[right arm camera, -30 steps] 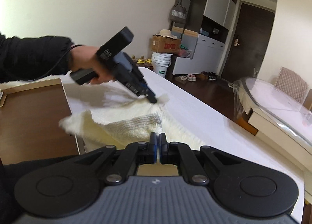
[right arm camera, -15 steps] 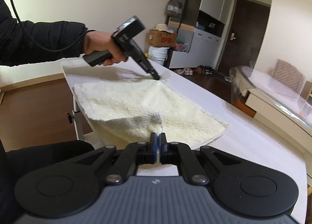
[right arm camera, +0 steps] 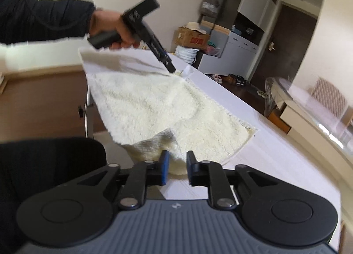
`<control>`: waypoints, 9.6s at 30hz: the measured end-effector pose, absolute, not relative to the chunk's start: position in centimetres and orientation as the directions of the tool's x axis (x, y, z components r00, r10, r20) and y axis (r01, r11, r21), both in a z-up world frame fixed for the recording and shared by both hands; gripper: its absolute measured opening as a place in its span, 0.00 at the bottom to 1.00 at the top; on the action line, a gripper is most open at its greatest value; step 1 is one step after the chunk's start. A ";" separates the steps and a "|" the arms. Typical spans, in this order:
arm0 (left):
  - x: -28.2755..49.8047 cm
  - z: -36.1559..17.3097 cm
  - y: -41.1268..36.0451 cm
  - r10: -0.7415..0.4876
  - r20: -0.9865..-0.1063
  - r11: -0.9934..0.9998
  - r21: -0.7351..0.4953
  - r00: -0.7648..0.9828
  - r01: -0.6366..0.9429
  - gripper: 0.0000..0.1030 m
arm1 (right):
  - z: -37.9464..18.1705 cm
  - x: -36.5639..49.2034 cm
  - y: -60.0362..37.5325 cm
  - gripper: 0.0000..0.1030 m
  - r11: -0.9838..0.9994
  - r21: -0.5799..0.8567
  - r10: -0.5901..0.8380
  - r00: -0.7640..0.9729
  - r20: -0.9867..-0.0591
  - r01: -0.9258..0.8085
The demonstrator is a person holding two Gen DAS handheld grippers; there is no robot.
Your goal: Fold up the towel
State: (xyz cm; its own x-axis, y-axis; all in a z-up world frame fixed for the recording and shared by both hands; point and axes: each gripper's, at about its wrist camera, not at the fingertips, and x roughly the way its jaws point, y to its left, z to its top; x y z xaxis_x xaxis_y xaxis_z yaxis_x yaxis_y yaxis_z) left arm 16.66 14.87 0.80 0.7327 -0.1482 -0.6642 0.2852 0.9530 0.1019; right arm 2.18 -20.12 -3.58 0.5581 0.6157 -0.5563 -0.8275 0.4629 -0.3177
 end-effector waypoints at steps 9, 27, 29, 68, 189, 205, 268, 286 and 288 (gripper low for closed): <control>10.5 1.4 14.6 -0.176 -0.663 0.931 0.128 0.728 0.342 0.66 | -4.1 -0.3 -19.0 0.43 0.269 -0.550 0.570 0.591 -0.571 -0.791; -2.3 -0.2 11.2 -0.389 -0.691 0.567 0.341 0.609 0.749 0.68 | -3.2 0.1 -18.0 0.07 0.323 -0.526 0.554 0.608 -0.569 -0.787; -2.6 -1.1 10.3 -0.379 -0.697 0.519 0.385 0.609 0.763 0.57 | -2.7 0.4 -18.2 0.07 0.354 -0.500 0.559 0.608 -0.564 -0.790; 19.2 2.8 12.0 -0.250 -0.807 0.780 0.159 0.534 0.606 0.06 | 1.3 24.3 -19.2 0.07 0.642 0.058 0.576 0.431 -0.695 -0.764; 19.6 3.2 -0.3 -0.341 -0.865 0.191 0.320 0.369 0.928 0.09 | -3.4 18.4 -18.8 0.06 0.615 0.565 0.787 0.471 -0.397 -0.550; 23.7 1.1 0.3 -0.404 -0.813 0.364 0.278 0.419 0.889 0.40 | -6.6 19.7 -19.7 0.17 0.711 0.541 0.701 0.521 -0.488 -0.449; 10.6 1.3 13.2 -0.252 -0.642 0.927 0.055 0.724 0.371 0.85 | -3.7 5.5 -7.8 0.38 0.624 0.165 0.677 0.422 -0.603 -0.764; 10.2 0.3 9.3 -0.331 -0.692 0.874 0.030 0.642 0.484 0.86 | -3.8 6.2 -11.8 0.38 0.665 -0.238 0.460 0.639 -0.617 -0.708; 10.4 0.3 9.1 -0.326 -0.698 0.870 0.043 0.637 0.492 0.86 | -3.8 6.6 -11.8 0.38 0.664 -0.233 0.465 0.637 -0.615 -0.710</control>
State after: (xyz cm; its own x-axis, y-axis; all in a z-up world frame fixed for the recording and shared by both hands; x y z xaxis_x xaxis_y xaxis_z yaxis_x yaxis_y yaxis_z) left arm 10.38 9.12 0.29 0.6373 -0.3263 -0.6982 0.4919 0.8696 0.0427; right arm 6.60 -11.78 -3.78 0.6366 0.4648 -0.6153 -0.7102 0.6643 -0.2330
